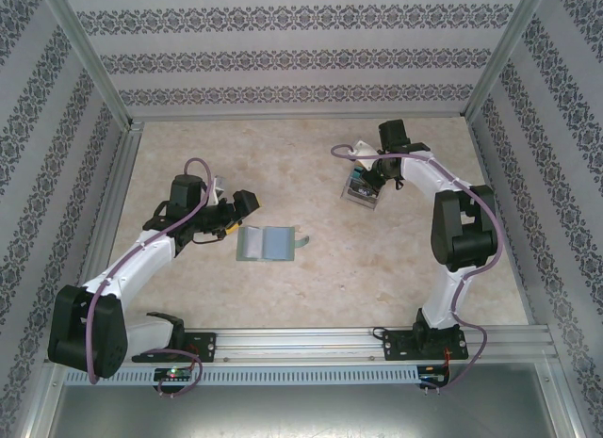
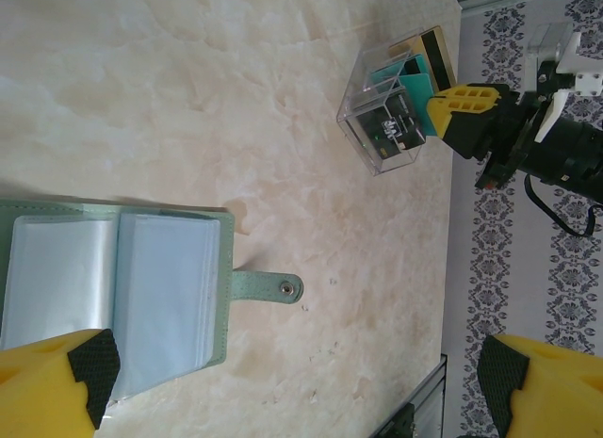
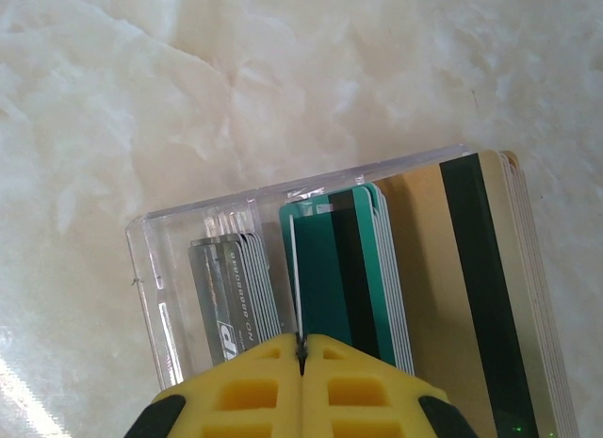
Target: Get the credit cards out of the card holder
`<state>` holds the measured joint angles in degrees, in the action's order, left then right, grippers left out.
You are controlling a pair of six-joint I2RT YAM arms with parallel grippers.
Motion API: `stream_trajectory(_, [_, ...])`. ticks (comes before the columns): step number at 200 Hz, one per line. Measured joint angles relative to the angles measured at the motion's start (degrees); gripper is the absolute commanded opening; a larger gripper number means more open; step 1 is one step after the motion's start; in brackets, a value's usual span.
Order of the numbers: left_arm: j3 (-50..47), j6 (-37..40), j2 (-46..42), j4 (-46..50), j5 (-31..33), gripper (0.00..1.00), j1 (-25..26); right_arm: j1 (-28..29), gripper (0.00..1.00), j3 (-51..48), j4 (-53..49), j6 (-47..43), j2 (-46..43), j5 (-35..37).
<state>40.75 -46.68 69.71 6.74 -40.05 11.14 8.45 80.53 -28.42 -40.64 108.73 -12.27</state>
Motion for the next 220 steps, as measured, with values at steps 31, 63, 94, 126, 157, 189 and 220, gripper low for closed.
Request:
stream_trajectory(31, [0.00, 0.00, 0.39, 0.00, 0.00, 0.99, 0.00, 0.02, 0.00, 0.00, 0.72, 0.22, 0.00, 2.29])
stream_trajectory(63, [0.00, -0.02, 1.18, -0.02, 0.00, 0.99, 0.00, 0.02, 0.04, 0.00, 1.33, 0.44, 0.07, 3.98])
stream_trajectory(94, [0.00, -0.02, 1.22, -0.02, 0.00, 0.99, -0.02, 0.04, 0.18, 0.00, 1.73, 1.64, 0.33, 4.94])
stream_trajectory(126, [0.00, -0.02, 1.22, -0.02, 0.00, 0.99, -0.02, 0.04, 0.25, 0.24, 1.90, 2.86, 0.35, 6.25])
stream_trajectory(157, [0.00, -0.02, 1.29, -0.04, -0.02, 0.99, -0.02, 0.07, 0.25, 0.35, 2.86, 3.02, 0.35, 8.92])
stream_trajectory(189, [0.00, -0.02, 1.29, -0.04, -0.02, 0.99, -0.02, 0.07, 0.25, 0.35, 4.33, 3.26, 0.35, 12.02])
stream_trajectory(220, [0.00, -0.02, 1.29, -0.04, -0.02, 0.99, -0.02, 0.07, 0.25, 0.33, 4.94, 4.63, 0.35, 13.33])
